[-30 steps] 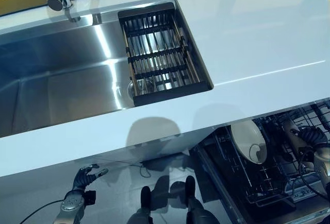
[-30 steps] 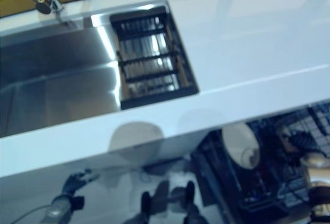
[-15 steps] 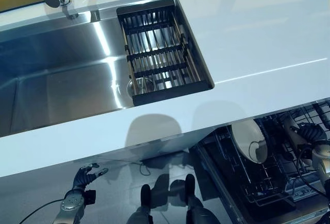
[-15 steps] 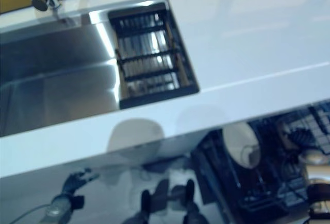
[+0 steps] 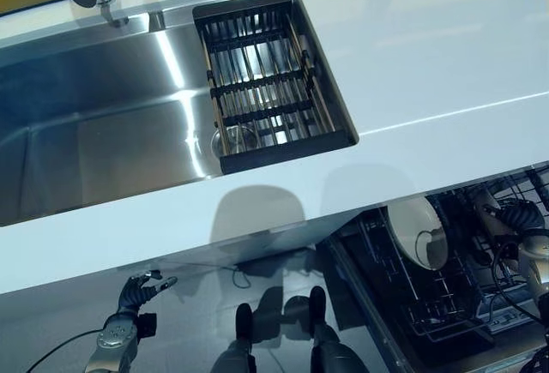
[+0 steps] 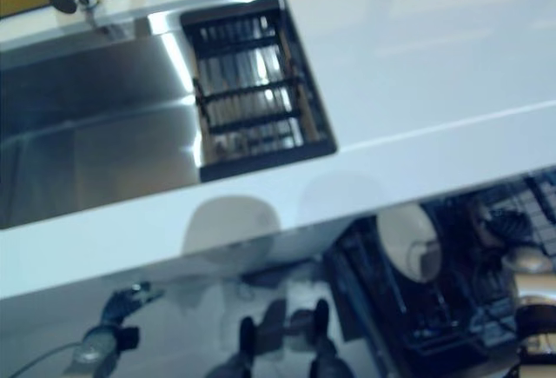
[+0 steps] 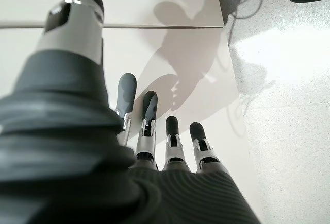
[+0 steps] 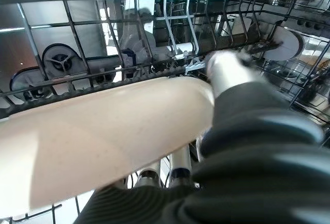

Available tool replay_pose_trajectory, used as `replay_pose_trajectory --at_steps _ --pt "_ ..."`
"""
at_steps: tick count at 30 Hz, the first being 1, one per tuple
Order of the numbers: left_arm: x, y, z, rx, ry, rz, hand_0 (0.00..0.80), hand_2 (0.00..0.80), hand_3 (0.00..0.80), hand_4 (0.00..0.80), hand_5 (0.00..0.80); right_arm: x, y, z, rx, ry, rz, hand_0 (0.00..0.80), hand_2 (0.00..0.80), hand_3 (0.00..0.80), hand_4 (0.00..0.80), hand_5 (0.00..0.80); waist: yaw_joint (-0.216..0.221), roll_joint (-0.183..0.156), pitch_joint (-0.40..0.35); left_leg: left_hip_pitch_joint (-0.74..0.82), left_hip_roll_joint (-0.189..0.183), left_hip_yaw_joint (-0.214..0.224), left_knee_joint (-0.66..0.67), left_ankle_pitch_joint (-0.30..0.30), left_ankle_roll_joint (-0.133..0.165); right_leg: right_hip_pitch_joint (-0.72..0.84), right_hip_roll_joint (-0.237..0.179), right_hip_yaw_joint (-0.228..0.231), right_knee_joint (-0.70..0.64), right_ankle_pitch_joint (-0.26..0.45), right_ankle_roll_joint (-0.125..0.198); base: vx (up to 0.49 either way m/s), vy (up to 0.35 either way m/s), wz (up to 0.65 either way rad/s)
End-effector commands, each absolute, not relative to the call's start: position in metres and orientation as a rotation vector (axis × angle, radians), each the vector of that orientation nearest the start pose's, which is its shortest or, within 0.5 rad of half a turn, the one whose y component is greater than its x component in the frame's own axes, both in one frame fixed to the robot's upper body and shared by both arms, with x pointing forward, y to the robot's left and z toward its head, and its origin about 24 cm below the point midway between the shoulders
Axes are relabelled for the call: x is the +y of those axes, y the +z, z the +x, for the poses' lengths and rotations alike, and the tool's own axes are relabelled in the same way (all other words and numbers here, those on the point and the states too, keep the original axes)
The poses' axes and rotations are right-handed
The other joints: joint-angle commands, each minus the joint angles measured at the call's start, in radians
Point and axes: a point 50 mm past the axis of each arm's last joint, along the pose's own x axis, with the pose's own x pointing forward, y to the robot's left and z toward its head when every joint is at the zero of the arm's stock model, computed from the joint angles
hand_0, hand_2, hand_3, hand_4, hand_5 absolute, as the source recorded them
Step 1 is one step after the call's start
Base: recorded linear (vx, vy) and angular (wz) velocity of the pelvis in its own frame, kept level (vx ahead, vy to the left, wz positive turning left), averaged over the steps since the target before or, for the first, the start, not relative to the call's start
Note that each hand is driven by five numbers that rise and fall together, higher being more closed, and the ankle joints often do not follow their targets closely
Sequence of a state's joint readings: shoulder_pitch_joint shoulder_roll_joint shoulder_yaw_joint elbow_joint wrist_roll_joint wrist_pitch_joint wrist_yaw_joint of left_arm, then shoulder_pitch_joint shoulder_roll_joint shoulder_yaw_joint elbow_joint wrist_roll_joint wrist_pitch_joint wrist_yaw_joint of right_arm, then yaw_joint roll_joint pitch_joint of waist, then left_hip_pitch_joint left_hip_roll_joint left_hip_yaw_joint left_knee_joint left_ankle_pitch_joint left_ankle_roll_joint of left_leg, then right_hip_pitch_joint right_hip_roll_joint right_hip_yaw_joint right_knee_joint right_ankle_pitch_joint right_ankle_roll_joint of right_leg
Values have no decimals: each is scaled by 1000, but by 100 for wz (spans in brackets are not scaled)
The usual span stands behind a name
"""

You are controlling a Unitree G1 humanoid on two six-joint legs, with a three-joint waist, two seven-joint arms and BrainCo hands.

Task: Take plates into dishwasher

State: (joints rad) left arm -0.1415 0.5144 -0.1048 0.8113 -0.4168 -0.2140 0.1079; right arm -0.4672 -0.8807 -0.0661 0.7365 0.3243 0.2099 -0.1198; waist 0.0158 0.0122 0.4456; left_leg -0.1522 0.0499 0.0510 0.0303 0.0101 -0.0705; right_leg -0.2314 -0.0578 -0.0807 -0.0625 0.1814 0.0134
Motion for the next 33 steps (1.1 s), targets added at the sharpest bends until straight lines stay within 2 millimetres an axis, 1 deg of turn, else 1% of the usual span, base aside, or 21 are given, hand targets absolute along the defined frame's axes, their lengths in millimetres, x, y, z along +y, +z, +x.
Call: replay_pose_trajectory --at_steps 1,13,17,23,27,33 --pt "319 -12 246 295 362 194 0 0 0 0 0 -415 145 286 258 -648 -484 0 0 0 0 0 24 -12 -24 -111 -22 -51 59 55 52 -9 5 -70 188 -146 8 0 0 0" --pt "323 -16 241 319 374 194 0 0 0 0 0 -414 142 281 253 -637 -527 0 0 0 0 0 17 -27 -35 -93 -26 -45 56 46 58 6 4 -61 178 -144 7 1 15 0" --pt "324 -20 238 334 378 197 0 0 0 0 0 -414 141 278 247 -642 -528 0 0 0 0 0 16 -33 -45 -82 -32 -43 55 40 62 20 0 -56 169 -142 9 19 45 0" --pt "324 -24 235 358 378 196 0 0 0 0 0 -415 144 276 228 -649 -523 0 0 0 0 0 12 -39 -60 -65 -38 -40 54 31 67 39 -6 -50 160 -140 12 24 59 0" --pt "323 -32 228 382 384 194 0 0 0 0 0 -414 146 271 190 -659 -521 0 0 0 0 0 3 -47 -72 -45 -43 -35 45 25 69 55 -8 -42 148 -138 15 36 95 -1" --pt "325 -45 214 437 411 191 0 0 0 0 0 -413 142 256 160 -678 -534 0 0 0 0 0 -23 -67 -103 -7 -50 -13 19 13 75 77 -10 -14 118 -126 27 44 119 -11"
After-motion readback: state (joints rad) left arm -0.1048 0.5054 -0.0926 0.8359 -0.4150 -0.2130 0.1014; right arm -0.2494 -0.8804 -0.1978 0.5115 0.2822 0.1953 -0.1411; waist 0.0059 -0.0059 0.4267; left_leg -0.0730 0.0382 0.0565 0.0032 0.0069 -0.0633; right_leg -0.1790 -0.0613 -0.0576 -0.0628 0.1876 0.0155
